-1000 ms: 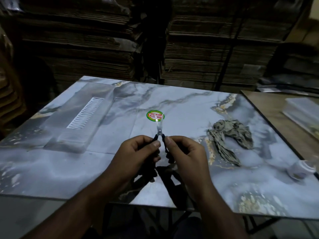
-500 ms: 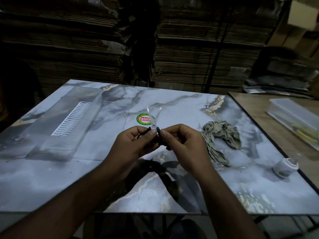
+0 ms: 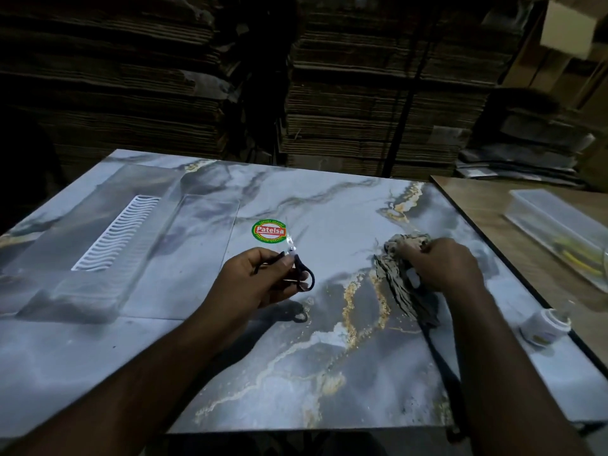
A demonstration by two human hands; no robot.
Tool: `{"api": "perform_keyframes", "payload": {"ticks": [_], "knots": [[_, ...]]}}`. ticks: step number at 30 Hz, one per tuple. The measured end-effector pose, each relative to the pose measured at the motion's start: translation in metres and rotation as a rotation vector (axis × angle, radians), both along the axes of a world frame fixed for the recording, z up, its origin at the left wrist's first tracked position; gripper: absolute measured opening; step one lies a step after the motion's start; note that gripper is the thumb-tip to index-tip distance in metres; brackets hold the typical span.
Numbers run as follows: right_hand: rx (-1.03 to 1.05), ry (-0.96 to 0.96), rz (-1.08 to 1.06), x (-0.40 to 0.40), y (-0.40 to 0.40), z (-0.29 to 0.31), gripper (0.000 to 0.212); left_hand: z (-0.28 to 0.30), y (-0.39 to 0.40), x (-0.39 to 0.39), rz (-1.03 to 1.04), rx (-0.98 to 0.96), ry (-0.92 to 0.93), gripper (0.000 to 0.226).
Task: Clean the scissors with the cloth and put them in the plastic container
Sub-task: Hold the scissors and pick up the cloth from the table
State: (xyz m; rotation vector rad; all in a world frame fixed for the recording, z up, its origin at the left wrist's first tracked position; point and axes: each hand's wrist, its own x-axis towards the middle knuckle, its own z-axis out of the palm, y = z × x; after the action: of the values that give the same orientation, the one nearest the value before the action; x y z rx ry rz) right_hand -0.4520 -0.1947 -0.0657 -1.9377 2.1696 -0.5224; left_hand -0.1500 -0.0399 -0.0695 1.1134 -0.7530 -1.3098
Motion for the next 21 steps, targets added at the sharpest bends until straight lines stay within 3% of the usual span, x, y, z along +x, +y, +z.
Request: {"api": "perform_keyframes", "payload": {"ticks": [4,7,12,17,21], "knots": [[-0.207,-0.178,0.068,0.01,0.009,-0.018,0.037,0.006,0.008,0.002,-0.063,0.113,-0.021,0.033],[-0.397,-0.406,0.135,0.018,0.015,-0.015,0.031,0.003,0.003,0.005,-0.014,0.104,-0.022,0.028],[-0.488,-0.941,0.186,0.036,0.028,0.0,0.018,0.0,-0.007,0.0,0.067,0.047,-0.026,0.019],[-0.426,-1.229,0.347,0.048,0.034,0.006,0.019,-0.001,-0.007,-0.001,0.101,-0.002,-0.144,0.021],[-0.191,-1.46,0.428,0.065,0.045,0.01,0.052,0.007,-0.002,-0.008,0.081,0.008,-0.02,0.02]]}}
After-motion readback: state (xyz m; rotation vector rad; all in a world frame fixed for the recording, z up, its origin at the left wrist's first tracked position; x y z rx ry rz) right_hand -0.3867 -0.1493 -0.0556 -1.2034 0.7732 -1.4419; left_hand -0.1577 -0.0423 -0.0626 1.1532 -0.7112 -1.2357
